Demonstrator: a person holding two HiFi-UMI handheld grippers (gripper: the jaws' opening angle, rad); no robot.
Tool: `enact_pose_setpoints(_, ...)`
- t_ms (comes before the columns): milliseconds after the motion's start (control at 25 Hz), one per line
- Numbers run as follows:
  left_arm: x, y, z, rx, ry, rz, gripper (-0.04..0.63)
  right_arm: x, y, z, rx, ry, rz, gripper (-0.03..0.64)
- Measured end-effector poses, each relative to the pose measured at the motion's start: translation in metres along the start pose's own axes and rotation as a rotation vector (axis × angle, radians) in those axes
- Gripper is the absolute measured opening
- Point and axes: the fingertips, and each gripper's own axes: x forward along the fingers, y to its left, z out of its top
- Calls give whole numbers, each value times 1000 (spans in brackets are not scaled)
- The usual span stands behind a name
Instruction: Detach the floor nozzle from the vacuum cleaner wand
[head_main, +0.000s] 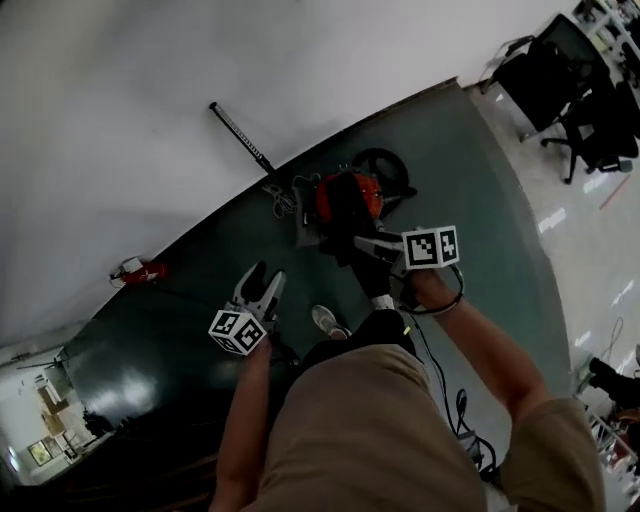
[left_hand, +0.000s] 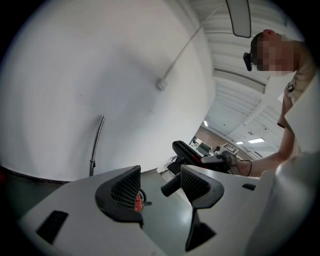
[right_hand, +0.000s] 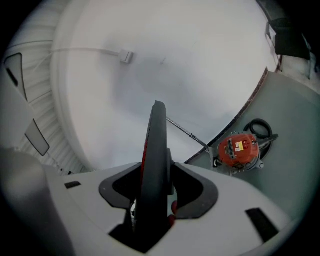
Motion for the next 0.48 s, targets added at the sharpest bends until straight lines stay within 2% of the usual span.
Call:
enact_pose_setpoints(160, -8, 4, 9, -5, -49, 17, 259, -7, 10, 11, 55, -78, 39, 196)
enact_pose_setpoints(320, -18, 4, 14, -18, -85, 38, 259, -13, 18, 14, 56, -95, 52, 196)
enact_pose_setpoints(480, -33, -3, 5, -35, -96, 41, 259, -26, 21, 0, 72, -118, 59, 196)
